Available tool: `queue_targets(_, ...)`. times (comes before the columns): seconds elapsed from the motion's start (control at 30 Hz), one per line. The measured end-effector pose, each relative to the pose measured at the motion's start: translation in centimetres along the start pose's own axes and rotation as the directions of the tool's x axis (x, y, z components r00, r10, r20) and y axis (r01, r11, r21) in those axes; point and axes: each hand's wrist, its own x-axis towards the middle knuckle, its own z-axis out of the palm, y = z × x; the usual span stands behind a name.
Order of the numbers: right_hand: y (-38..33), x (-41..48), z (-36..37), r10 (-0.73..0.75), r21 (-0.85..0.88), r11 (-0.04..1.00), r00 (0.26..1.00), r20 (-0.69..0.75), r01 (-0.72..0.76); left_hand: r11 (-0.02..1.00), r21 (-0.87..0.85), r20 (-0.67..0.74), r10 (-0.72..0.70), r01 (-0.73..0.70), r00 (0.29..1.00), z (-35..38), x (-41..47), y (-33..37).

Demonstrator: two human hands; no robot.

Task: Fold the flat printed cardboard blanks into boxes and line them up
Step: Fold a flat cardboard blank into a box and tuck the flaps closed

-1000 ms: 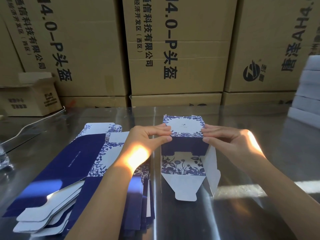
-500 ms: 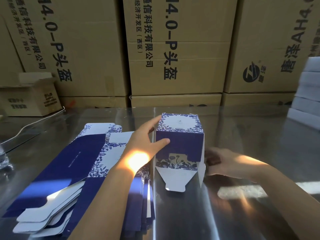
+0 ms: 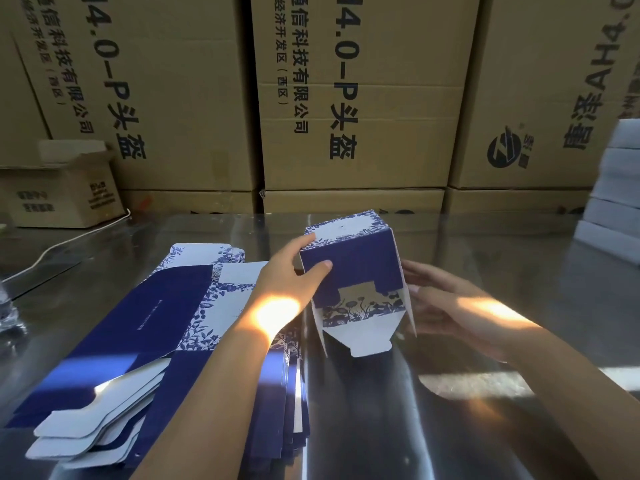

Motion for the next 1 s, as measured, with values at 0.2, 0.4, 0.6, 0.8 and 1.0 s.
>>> queue_targets(0.2, -0.8, -0.2, 0.1, -0.122, 0.089, 0.986, 0.977, -0.173, 0.139, 0.997, 0.059, 0.051, -0.042, 0.039, 0.998, 0.4, 0.0, 0.1)
queue_targets(0.4, -1.5, -0.7, 0.5, -0.259, 0.118, 0.951, 0.944, -0.202, 0.286, 0.995, 0.021, 0.111, -0.104, 0.102, 0.988, 1.7, -0.2, 0.0)
queue_targets(0.6, -1.7, -0.7, 0.7, -0.371, 0.137, 0.91, 0.917, -0.146, 0.39, 0.961, -0.267, 0.128, -0.033, 0.067, 0.991, 1.6, -0.4, 1.0)
queue_targets(0.8, -1.9, -0.4, 0.7, -0.368, 0.182, 0.888, 0.89, -0.27, 0.422, 0.949, -0.311, 0.192, 0.117, -0.052, 0.974, 0.5, -0.8, 2.1)
queue_targets(1.0, -2.5, -0.6, -0.2, -0.269, 0.287, 0.896, 0.929, -0.253, 0.337, 0.959, -0.193, 0.162, 0.239, -0.207, 0.958, 0.5, -1.5, 2.2)
